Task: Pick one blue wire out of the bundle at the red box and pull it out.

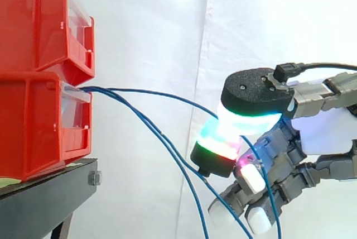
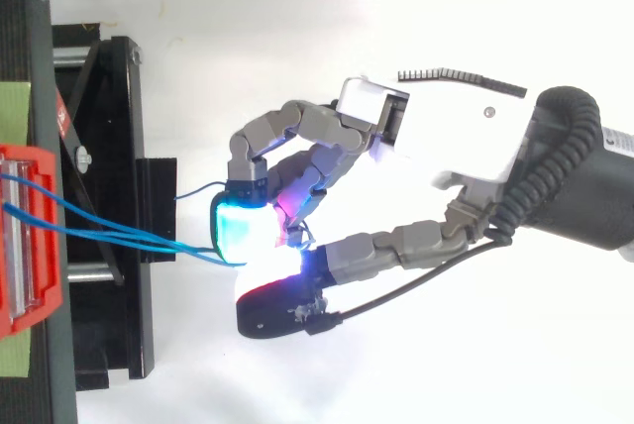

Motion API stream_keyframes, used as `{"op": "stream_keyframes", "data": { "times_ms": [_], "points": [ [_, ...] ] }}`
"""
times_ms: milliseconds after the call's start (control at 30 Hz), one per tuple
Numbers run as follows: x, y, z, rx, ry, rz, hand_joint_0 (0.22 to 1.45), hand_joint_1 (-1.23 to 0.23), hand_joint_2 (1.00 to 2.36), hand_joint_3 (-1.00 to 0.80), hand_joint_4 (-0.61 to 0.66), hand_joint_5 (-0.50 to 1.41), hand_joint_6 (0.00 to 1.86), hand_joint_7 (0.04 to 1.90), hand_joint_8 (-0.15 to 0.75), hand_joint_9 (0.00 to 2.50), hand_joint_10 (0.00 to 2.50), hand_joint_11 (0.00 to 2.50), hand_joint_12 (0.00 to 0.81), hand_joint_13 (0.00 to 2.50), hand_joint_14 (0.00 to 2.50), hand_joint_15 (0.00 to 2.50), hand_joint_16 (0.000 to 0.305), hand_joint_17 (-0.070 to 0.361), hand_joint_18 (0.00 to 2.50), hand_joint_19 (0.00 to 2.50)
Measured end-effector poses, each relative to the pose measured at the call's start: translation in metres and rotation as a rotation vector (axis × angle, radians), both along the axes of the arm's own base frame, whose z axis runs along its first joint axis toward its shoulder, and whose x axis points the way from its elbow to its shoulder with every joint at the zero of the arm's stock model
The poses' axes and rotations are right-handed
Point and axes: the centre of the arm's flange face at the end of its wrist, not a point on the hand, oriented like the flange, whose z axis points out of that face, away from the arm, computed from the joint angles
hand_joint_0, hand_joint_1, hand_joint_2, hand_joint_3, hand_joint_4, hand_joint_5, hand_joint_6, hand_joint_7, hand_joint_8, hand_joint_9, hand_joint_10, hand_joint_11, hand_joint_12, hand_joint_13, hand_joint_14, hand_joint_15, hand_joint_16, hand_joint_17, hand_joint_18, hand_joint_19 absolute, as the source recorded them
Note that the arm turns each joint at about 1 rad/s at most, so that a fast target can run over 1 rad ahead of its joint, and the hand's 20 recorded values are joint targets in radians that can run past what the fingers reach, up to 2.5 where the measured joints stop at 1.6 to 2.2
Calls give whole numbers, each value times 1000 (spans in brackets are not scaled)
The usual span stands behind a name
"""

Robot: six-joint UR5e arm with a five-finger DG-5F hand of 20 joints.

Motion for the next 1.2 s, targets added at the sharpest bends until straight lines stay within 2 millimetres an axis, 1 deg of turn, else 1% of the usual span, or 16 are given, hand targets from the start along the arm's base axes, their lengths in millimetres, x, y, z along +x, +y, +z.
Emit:
{"op": "stream_keyframes", "data": {
  "times_ms": [233, 1200],
  "points": [
    [0, 0, 0, 0, 0, 0, 601, -811, 1000, -1, 56, -87, 930, 1235, 432, 1099, 14, 641, 518, 738, 11, 336, 69, 155, 806, 405],
    [0, 0, 0, 0, -1, 0, 602, -810, 1001, -4, 64, -90, 931, 1233, 430, 1109, 15, 636, 517, 745, 11, 344, 69, 155, 803, 410]
  ]
}}
